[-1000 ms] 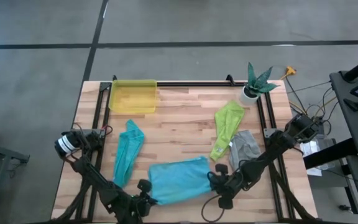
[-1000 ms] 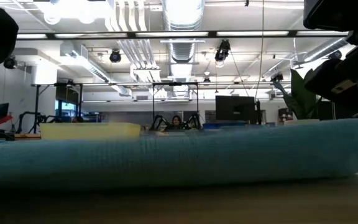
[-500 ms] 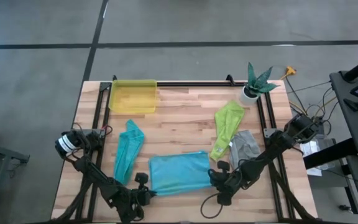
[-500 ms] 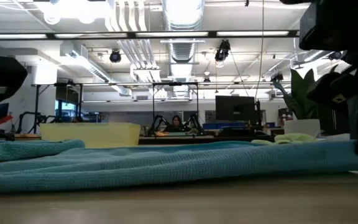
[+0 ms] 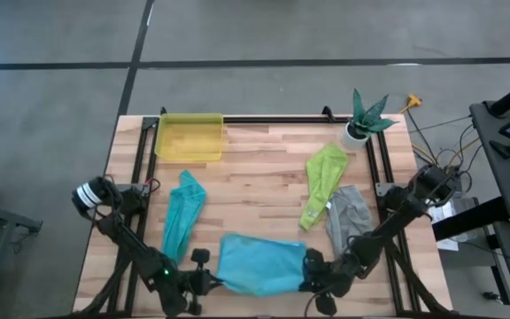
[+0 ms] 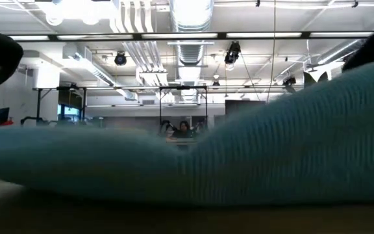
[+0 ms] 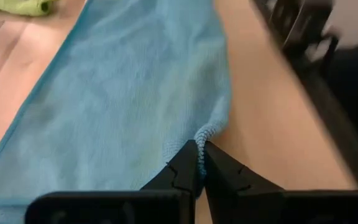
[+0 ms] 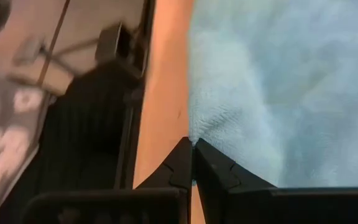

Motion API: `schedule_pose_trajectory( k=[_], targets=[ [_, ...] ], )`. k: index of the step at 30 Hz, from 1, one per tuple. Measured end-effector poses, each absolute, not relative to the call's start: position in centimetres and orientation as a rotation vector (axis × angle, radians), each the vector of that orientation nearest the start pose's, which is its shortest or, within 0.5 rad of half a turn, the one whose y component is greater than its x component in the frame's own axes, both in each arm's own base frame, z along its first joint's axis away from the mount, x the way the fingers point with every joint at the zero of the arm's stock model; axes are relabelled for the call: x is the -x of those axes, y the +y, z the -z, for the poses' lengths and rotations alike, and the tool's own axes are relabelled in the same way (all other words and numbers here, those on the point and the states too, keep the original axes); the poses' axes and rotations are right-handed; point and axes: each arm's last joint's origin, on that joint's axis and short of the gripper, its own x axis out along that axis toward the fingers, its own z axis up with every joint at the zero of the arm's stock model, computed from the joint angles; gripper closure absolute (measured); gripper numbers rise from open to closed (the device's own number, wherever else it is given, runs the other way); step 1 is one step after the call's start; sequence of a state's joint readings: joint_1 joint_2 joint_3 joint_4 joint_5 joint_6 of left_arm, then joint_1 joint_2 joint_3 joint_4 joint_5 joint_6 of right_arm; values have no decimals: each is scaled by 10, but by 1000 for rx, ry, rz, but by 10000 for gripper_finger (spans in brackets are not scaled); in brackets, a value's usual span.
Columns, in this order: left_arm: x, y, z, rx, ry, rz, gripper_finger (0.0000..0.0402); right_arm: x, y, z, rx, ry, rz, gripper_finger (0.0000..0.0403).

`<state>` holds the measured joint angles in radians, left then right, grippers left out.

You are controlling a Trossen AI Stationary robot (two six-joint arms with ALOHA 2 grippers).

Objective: Roll microfiber towels into tight, uniform cylinder then place into a basket
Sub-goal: Roll the right light blue towel

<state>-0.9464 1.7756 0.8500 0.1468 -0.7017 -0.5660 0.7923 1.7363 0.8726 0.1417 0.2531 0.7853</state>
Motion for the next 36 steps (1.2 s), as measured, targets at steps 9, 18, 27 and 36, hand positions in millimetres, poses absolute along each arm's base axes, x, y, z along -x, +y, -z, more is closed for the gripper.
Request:
schedule_pose_trajectory(
  k=[9, 18, 27, 36],
  targets=[
    [-200, -245, -124, 125, 498, 63, 396, -233, 231, -141, -473, 752, -48, 394],
    [-190, -230, -107, 190, 523, 8, 396, -216, 220, -119, -540, 795, 43, 394],
    [-192, -233, -110, 113, 523, 51, 396, -208, 227, -118, -478, 827, -32, 394],
    [-192, -227, -105, 15, 554, 47, 396, -209, 228, -104, -448, 860, -12, 394]
  ],
)
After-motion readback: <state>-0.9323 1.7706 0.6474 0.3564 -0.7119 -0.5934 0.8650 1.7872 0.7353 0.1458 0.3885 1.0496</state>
